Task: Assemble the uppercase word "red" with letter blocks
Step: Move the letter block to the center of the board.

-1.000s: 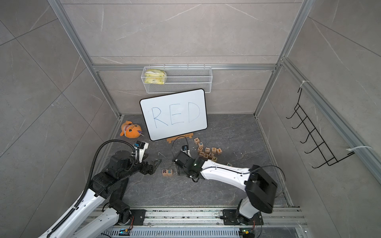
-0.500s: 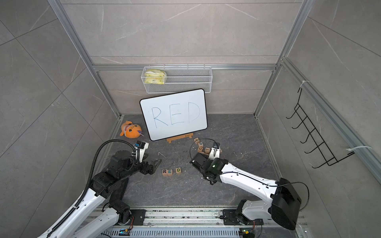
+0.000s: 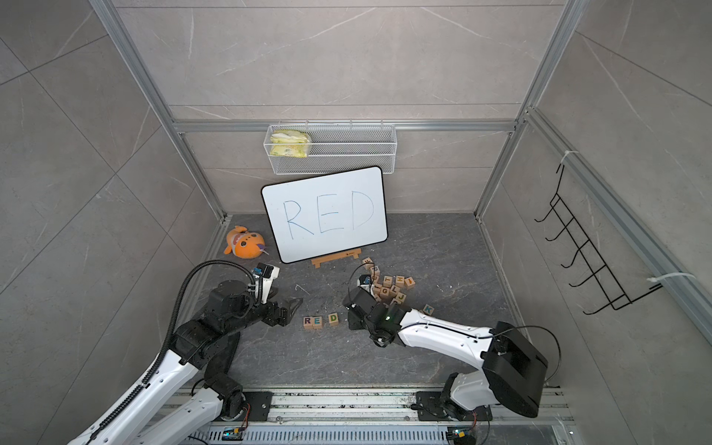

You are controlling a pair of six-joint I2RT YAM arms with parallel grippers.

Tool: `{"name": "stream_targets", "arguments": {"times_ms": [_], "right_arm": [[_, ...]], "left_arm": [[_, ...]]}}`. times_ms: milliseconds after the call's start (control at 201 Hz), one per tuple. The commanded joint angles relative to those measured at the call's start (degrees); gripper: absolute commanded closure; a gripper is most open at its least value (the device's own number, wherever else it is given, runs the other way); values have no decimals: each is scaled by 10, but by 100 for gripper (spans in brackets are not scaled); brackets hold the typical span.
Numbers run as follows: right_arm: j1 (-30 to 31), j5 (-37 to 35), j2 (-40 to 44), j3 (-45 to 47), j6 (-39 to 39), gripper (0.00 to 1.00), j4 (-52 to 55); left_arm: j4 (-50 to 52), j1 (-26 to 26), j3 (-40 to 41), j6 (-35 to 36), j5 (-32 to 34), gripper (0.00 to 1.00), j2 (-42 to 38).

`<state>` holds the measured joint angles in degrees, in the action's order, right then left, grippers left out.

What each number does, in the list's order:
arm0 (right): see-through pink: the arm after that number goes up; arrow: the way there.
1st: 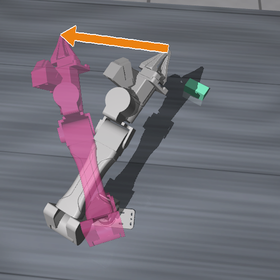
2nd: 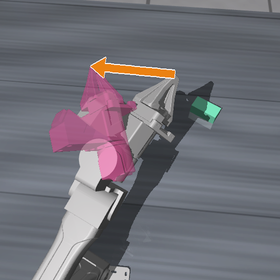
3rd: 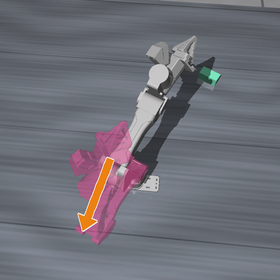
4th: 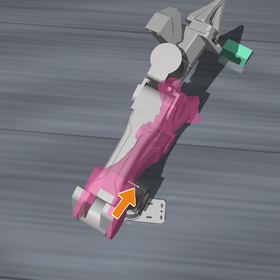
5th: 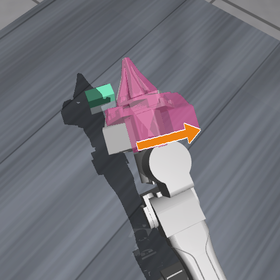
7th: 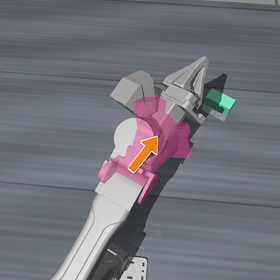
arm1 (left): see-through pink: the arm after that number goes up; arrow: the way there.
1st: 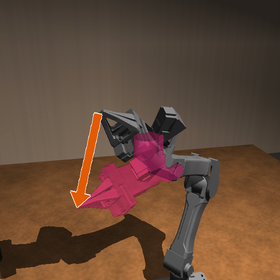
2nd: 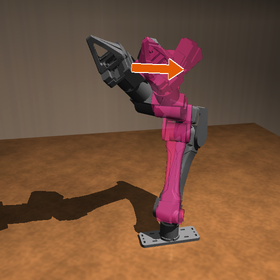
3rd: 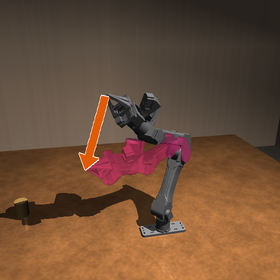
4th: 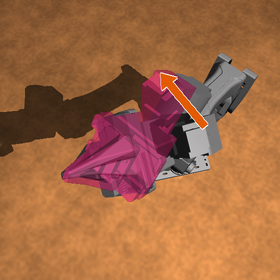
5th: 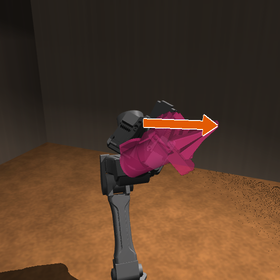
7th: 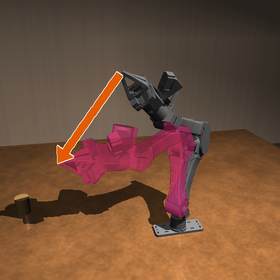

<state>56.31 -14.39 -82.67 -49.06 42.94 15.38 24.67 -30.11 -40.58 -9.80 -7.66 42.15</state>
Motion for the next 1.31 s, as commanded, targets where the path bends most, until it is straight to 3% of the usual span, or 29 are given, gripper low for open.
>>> {"name": "stream_targets", "arguments": {"times_ms": [0,100,413,1304], "right_arm": [[9,61,-44,-8,-7,80,-52],[9,64,-72,-10,1,88,-75],[-8,61,-119,-20,6,91,-90],[-27,129,-196,-40,-7,91,-163]], "left_arm": [[1,1,-9,16,-6,3,1],[1,2,-9,15,-9,3,3],[2,3,-10,13,-9,3,7],[10,2,-14,13,-11,3,24]]}}
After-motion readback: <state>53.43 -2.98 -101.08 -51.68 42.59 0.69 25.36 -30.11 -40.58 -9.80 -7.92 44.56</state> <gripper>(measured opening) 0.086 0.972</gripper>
